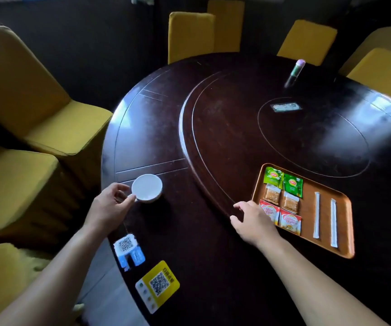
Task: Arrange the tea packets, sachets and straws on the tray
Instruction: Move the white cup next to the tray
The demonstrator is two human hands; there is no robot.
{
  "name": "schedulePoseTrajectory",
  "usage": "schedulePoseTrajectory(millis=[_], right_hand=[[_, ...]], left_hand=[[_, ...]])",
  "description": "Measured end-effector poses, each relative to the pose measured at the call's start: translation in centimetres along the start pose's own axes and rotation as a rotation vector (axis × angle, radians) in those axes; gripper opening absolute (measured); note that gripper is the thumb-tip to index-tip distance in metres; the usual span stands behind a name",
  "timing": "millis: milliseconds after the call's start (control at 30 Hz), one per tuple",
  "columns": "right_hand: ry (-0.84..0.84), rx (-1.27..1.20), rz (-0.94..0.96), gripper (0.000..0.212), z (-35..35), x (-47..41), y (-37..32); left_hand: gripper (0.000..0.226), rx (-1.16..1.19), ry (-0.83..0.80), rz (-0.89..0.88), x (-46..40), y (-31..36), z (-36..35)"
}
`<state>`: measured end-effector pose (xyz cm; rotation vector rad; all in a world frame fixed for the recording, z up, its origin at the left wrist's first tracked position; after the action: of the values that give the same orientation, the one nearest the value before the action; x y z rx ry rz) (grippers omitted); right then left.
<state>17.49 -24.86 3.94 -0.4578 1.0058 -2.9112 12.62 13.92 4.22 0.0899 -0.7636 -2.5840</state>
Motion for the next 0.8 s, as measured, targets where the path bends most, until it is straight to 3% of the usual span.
schedulePoseTrajectory(millis=[133, 233, 500, 667, 800], right_hand=[[-0.062, 0.133, -0.021, 0.058, -2.3, -0.8, -1.4], [-0.098, 0.187, -0.07, 0.065, -3.2, -0.9, -1.2], [-0.145, 0.322, -0.079, 0.066, -4.8, -0.1, -0.4], [-0.166, 0.369, -0.095, 0.084, -5.5, 0.4, -0.2], [-0.199, 0.44, -0.094, 0.098, -6.3, 0.9, 0.3]], left_hand=[[0.053, -0.142, -0.112, 0.018, -1.0, -3.1, -1.3], [0.058, -0.208, -0.196, 0.01, -1.3, -4.0, -2.6], [0.031, -0.179, -0.253, 0.045, -2.2, -3.4, -4.6], [0.014, -0.161, -0.24, 0.1, -3.2, -3.6, -5.5], [0.012, -0.159, -0.215, 0.131, -3.7, -3.5, -5.7]])
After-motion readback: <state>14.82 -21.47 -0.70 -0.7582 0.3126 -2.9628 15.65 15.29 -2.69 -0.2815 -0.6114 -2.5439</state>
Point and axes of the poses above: each hand's wrist, its own x-axis away from the middle knuckle, its own z-axis out of the back of the hand, y = z × x, the point moved 8 cm from there along -x, towards the middle knuckle, and after that the axes turned 15 degrees about -x, right-handed, at the moved point
